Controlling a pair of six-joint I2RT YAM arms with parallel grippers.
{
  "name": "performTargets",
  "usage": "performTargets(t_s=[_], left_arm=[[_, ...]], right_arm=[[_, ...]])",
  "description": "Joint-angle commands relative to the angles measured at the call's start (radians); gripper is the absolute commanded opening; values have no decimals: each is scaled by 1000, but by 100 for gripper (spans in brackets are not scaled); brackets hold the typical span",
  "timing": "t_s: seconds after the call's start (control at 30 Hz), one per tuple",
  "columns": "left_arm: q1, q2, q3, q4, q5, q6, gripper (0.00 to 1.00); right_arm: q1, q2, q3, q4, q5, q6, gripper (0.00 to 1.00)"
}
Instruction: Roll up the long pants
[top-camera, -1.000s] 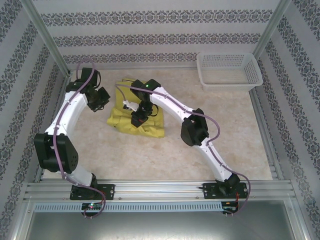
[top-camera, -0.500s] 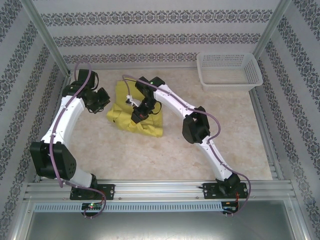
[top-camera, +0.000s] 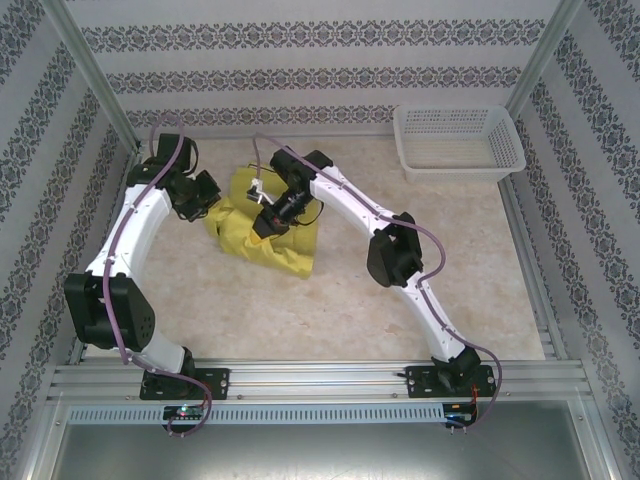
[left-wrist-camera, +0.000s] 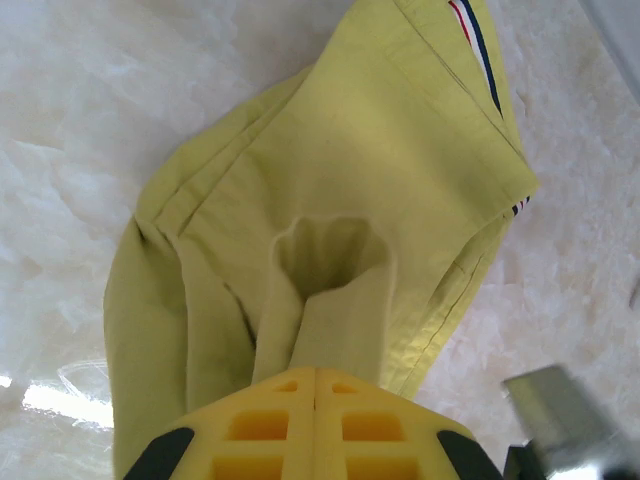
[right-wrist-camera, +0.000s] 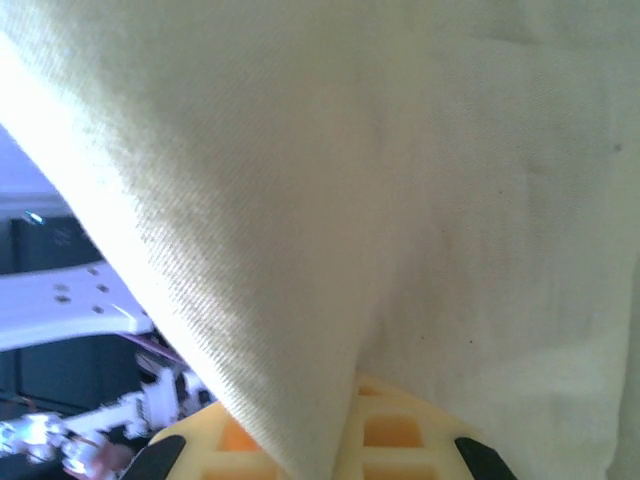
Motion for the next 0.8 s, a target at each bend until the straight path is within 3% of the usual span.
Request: performTargets(t_s=[0.0,0.23,0.5,0.77], left_arm=[[4,11,22,-1,17,-11,0],[3,-13,21,-6,42,-14,0],[-36,-31,-36,59,89,-49,0],[-92,121,-94,215,97,-61,0]], right_arm=[[-72,61,27,213,-147,177,0],[-100,171,65,342,-158,305,0],[-75,196,13,229,-91,184,0],[-44,173,-10,100,18,60,0]])
